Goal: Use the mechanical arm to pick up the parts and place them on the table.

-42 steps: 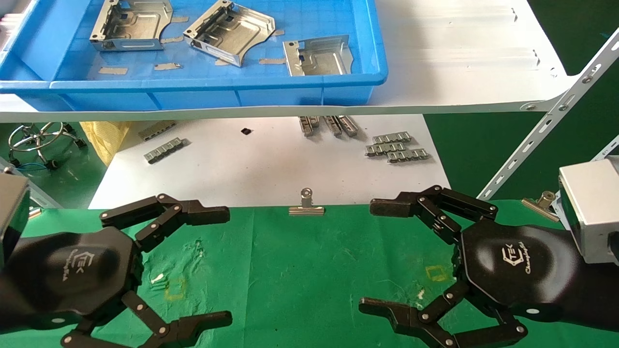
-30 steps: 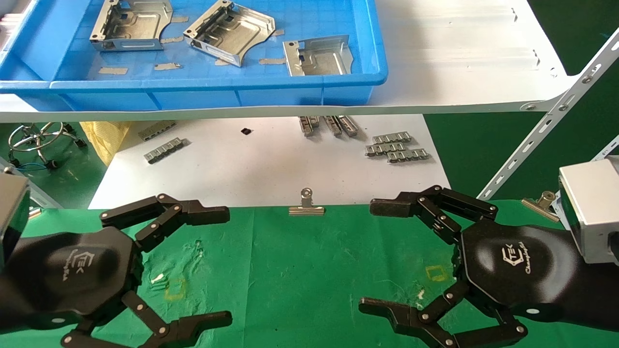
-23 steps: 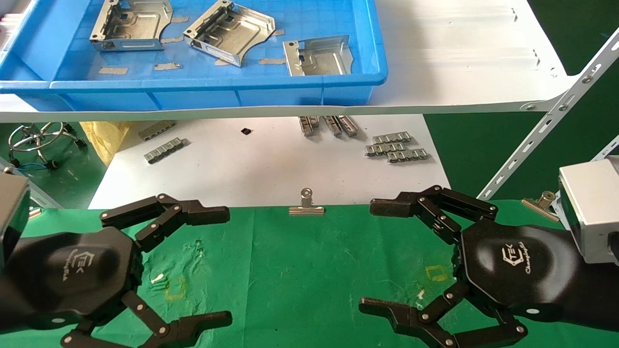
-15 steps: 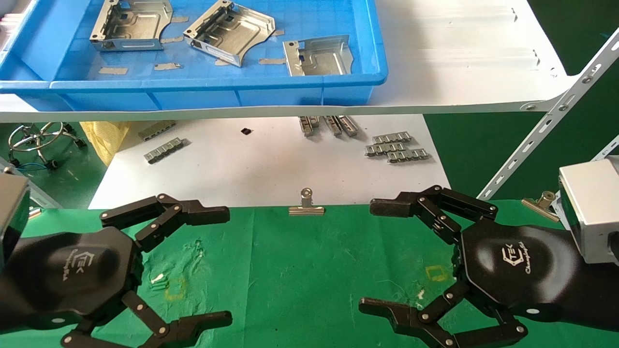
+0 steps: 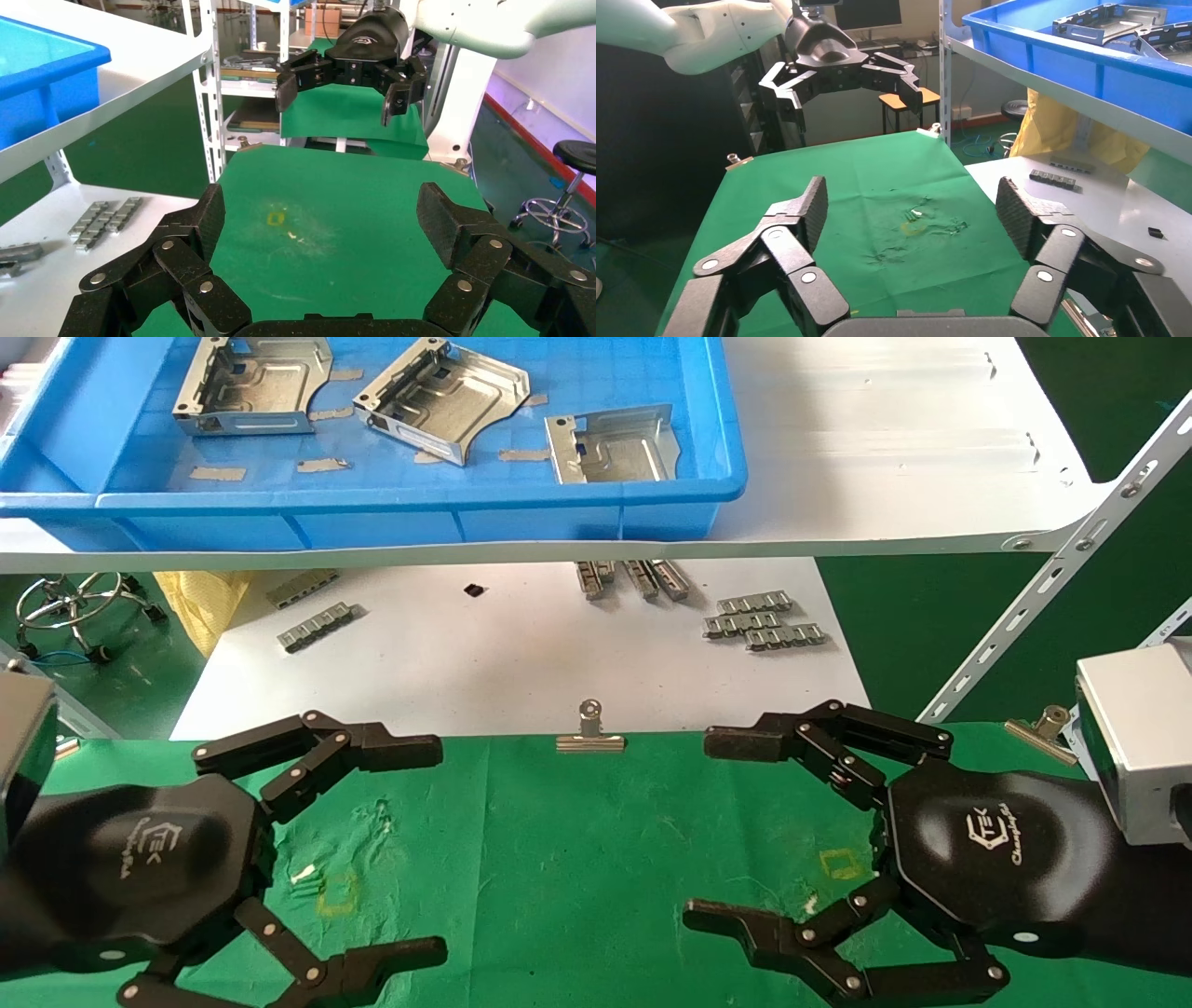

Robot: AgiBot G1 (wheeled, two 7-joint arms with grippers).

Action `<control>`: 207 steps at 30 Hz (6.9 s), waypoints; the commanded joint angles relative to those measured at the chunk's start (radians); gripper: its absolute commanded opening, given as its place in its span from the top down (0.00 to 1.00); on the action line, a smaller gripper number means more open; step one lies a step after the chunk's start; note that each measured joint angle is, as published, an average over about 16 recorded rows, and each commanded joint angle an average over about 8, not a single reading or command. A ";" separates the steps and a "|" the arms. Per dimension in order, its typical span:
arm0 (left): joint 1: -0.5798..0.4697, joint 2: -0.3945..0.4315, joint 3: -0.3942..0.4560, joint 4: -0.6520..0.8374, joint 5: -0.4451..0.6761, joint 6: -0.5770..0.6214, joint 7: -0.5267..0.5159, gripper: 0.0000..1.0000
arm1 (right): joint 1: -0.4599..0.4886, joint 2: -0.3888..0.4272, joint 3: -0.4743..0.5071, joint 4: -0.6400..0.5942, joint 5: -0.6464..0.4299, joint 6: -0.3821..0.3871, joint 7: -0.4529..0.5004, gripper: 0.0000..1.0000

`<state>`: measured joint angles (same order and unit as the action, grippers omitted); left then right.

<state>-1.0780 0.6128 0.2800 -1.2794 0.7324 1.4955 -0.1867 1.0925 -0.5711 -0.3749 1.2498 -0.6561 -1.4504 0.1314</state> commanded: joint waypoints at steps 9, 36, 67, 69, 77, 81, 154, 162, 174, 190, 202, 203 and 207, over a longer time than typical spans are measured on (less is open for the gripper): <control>0.000 0.000 0.000 0.000 0.000 0.000 0.000 0.00 | 0.000 0.000 0.000 0.000 0.000 0.000 0.000 1.00; 0.000 0.000 0.000 0.000 0.000 0.000 0.000 0.00 | 0.000 0.000 0.000 0.000 0.000 0.000 0.000 1.00; -0.644 0.331 0.110 0.648 0.315 -0.158 0.158 0.00 | 0.000 0.000 0.000 0.000 0.000 0.000 0.000 1.00; -0.705 0.371 0.127 0.743 0.356 -0.209 0.172 0.00 | 0.000 0.000 0.000 0.000 0.000 0.000 0.000 1.00; -0.885 0.495 0.188 1.033 0.476 -0.354 0.186 0.04 | 0.000 0.000 0.000 0.000 0.000 0.000 0.000 1.00; -0.944 0.542 0.225 1.137 0.534 -0.405 0.169 0.40 | 0.000 0.000 0.000 0.000 0.000 0.000 0.000 1.00; -0.976 0.407 0.264 1.001 0.463 0.115 0.375 1.00 | 0.000 0.000 0.000 0.000 0.000 0.000 0.000 0.00; -0.811 0.210 0.420 0.601 0.239 0.113 0.361 1.00 | 0.000 0.000 0.000 0.000 0.000 0.000 0.000 0.00; -0.685 0.033 0.680 0.525 0.256 0.094 0.557 1.00 | 0.000 0.000 0.000 0.000 0.000 0.000 0.000 0.00; -0.638 0.110 0.839 0.798 0.326 0.078 0.804 1.00 | 0.000 0.000 -0.001 0.000 0.000 0.000 0.000 0.00; -0.668 0.213 0.861 1.031 0.350 0.034 0.866 0.00 | 0.000 0.000 -0.001 0.000 0.000 0.000 0.000 0.00; -0.668 0.218 0.859 1.043 0.349 0.029 0.873 0.00 | 0.000 0.000 -0.001 0.000 0.000 0.000 0.000 0.00; -0.665 0.233 0.848 1.082 0.333 0.023 0.905 0.00 | 0.000 0.000 -0.001 0.000 0.000 0.000 0.000 0.00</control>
<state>-1.7436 0.8391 1.1213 -0.2031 1.0523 1.5347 0.7087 1.0927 -0.5709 -0.3755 1.2498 -0.6557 -1.4502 0.1311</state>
